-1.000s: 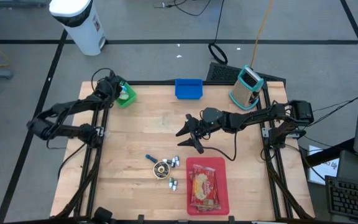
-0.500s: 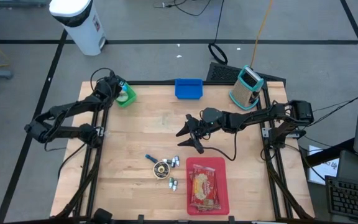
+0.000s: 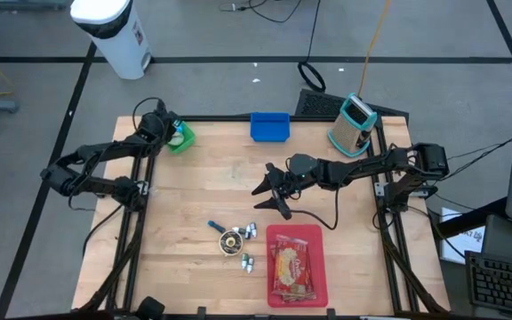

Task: Pick & Place Food Item
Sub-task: Put the blue donut into the green bin, then put the black donut into the green bin

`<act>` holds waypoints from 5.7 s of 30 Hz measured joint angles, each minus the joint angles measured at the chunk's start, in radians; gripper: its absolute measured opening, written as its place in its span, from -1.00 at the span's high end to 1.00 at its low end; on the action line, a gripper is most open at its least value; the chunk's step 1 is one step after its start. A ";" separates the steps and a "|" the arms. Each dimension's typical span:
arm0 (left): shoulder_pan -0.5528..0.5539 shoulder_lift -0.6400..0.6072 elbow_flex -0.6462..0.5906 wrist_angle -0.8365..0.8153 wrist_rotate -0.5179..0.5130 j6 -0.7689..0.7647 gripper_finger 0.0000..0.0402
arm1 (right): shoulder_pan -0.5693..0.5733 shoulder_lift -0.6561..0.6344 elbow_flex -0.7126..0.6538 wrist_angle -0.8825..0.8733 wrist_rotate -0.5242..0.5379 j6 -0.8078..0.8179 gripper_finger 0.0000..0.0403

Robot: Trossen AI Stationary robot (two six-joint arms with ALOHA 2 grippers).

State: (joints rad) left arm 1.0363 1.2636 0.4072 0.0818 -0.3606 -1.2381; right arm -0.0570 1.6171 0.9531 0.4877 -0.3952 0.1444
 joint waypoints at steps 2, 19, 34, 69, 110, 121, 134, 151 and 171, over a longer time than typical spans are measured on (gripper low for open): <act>-0.001 -0.001 0.000 0.000 0.001 0.003 0.76 | 0.000 0.000 0.000 0.000 0.000 0.000 -0.04; -0.005 -0.073 0.000 -0.025 0.024 0.007 0.25 | 0.000 0.000 0.000 -0.022 -0.002 0.000 -0.04; 0.010 -0.254 0.000 -0.079 0.071 0.118 0.17 | 0.000 0.000 0.000 -0.022 -0.002 0.012 -0.04; -0.005 -0.269 0.000 -0.223 -0.025 0.110 0.17 | 0.000 0.000 0.000 -0.021 -0.002 0.023 -0.04; -0.110 -0.583 0.000 -0.074 0.357 0.483 0.17 | 0.000 0.000 0.000 -0.052 0.000 -0.067 -0.04; -0.488 -0.590 0.000 0.064 0.570 0.710 0.17 | 0.016 0.000 0.000 -0.052 0.002 -0.079 -0.04; -0.612 -0.541 0.000 0.044 0.435 0.807 0.17 | 0.208 0.153 0.152 -0.132 0.425 -0.043 -0.04; -0.614 -0.412 0.000 0.041 0.405 0.652 0.17 | 0.259 0.516 0.533 -0.458 0.342 -0.033 -0.04; -1.198 -0.245 0.002 0.249 0.567 0.918 0.17 | 0.249 -0.102 0.232 -0.642 0.632 -0.137 -0.04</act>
State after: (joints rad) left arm -0.1617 1.0189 0.4091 0.3310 0.2060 -0.3199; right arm 0.1924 1.5155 1.1847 -0.1544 0.2372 0.0070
